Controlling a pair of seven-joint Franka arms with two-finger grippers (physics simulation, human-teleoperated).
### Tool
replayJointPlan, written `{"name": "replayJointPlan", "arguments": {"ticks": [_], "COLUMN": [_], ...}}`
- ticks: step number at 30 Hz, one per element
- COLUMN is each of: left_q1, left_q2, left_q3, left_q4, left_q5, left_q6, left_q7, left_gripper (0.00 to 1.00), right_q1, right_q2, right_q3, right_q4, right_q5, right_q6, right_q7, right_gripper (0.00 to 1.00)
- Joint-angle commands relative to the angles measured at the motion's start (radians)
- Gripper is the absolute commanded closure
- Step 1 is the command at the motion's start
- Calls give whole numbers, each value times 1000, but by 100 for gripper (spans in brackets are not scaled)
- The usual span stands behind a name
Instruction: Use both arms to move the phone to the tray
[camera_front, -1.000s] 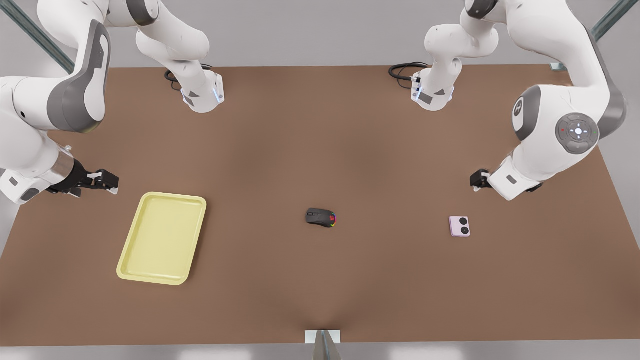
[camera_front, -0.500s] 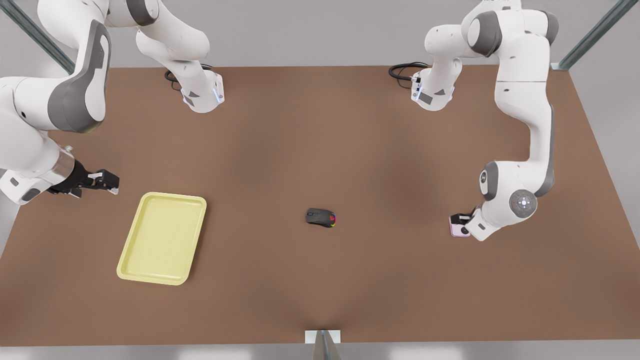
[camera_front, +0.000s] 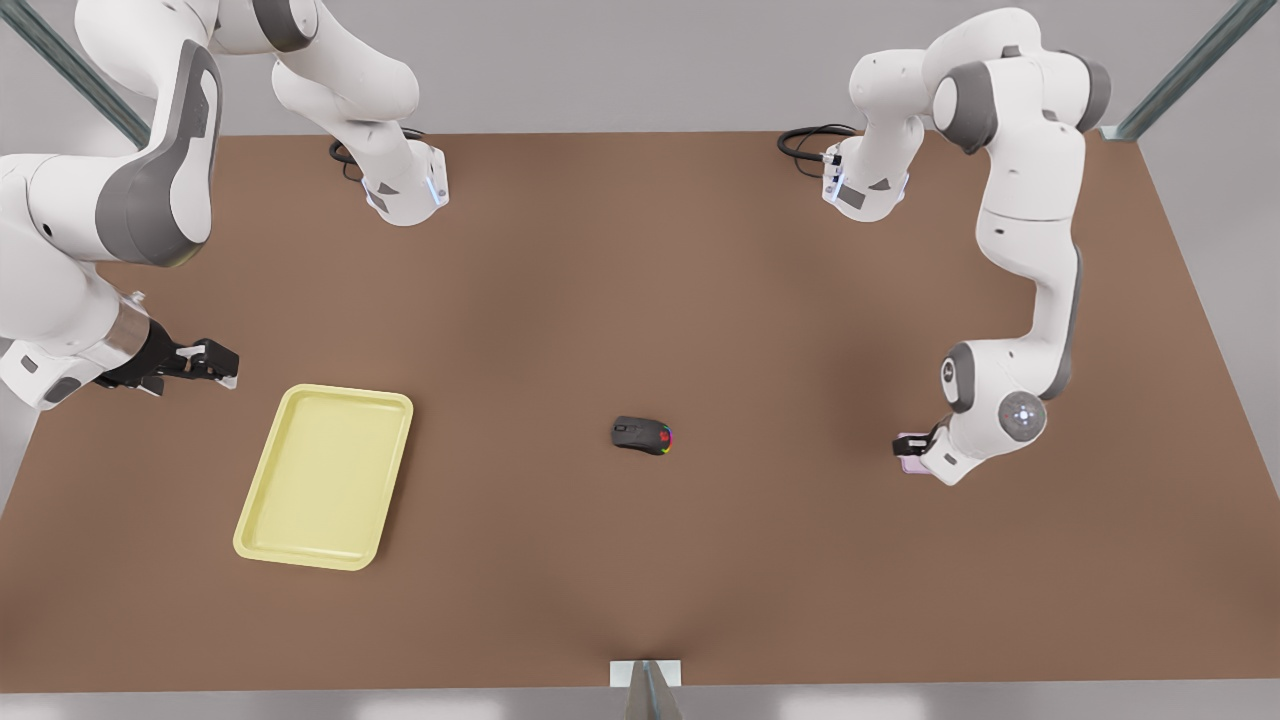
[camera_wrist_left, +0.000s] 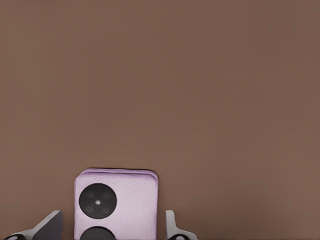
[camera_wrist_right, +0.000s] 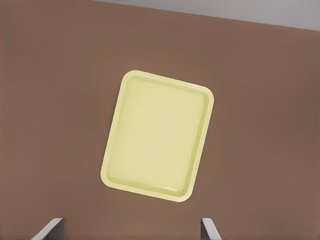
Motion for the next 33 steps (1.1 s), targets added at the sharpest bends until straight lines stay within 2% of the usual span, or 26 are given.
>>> {"name": "replayJointPlan", "arguments": {"ticks": [1, 3, 5, 10, 12, 22, 25, 29, 31, 33], "left_q1": [0, 0, -1, -1, -1, -11, -95, -313, -432, -468], "left_q2": [6, 14, 12, 14, 14, 3, -23, -29, 3, 54], "left_q3": [1, 1, -1, -1, -1, -2, -2, -4, -21, -124], "left_q4": [0, 0, 0, 0, 0, 8, 51, 158, 266, 361], "left_q5": [3, 3, 3, 3, 3, 3, -1, -1, -8, -8], "left_q6": [35, 35, 33, 33, 33, 20, -82, -250, -299, -299], "left_q7": [86, 86, 86, 86, 86, 81, -15, -353, -574, -756], "left_gripper": [0, 0, 9, 11, 18, 26, 26, 26, 26, 26], "right_q1": [0, 0, 0, 0, 0, 0, 0, 0, 0, 0], "right_q2": [-1, -1, -1, -1, -1, -1, -1, -1, -1, -1], "right_q3": [0, 0, 0, 0, 0, 0, 0, 0, 0, 0], "right_q4": [0, 0, 0, 0, 0, 0, 0, 0, 0, 0], "right_q5": [1, 1, 1, 1, 1, 1, 1, 1, 1, 1], "right_q6": [0, 0, 0, 0, 0, 0, 0, 0, 0, 0], "right_q7": [-2, -2, -2, -2, -2, -2, -2, -2, -3, -3], "right_gripper": [0, 0, 0, 0, 0, 0, 0, 0, 0, 0]}}
